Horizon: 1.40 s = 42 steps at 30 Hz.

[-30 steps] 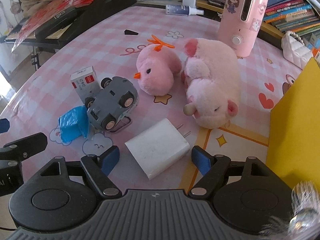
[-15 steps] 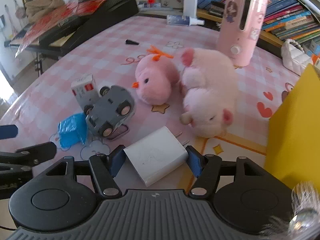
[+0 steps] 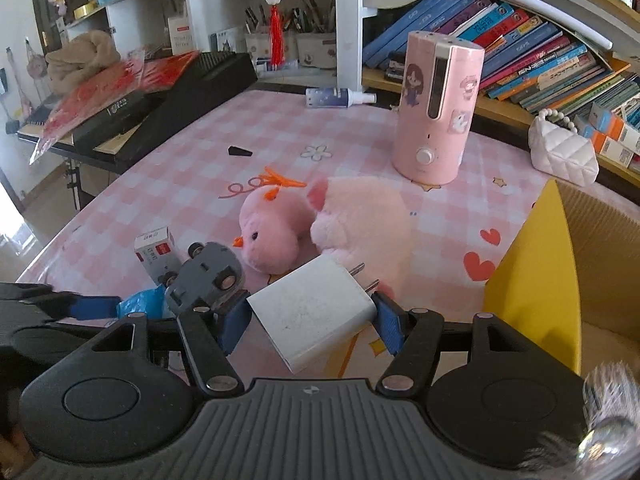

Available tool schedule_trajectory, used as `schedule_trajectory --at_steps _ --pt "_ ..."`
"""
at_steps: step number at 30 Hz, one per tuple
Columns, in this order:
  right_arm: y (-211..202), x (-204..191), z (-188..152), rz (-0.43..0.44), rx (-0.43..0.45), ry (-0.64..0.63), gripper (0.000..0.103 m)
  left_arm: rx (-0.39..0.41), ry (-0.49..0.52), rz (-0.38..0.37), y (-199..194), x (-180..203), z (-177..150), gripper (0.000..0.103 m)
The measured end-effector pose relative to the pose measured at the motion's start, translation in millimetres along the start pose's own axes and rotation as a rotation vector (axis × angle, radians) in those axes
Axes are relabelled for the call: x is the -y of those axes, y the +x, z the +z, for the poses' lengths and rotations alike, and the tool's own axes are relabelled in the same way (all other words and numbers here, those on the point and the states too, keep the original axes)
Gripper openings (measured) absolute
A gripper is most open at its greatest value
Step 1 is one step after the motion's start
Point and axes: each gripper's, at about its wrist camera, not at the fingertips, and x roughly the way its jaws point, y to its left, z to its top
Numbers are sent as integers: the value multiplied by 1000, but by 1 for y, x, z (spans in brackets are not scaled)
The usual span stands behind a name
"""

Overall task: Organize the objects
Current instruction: 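Grasp the blue pouch with the left tool while the right tool lifts the charger block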

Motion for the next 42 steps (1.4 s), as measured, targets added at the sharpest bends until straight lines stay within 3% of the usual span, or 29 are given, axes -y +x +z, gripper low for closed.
schedule_trajectory --at_steps 5,15,28,42 --pt "-2 3 1 0 0 15 63 6 -22 -21 -7 -4 1 40" --pt "-10 -12 -1 8 4 10 63 106 -72 -44 -49 -21 -1 40" --pt "-53 -30 -23 -7 44 29 63 219 -7 -89 -106 -24 -21 40" --pt "-96 -59 -68 -32 34 56 63 200 17 -126 -138 -36 -77 40"
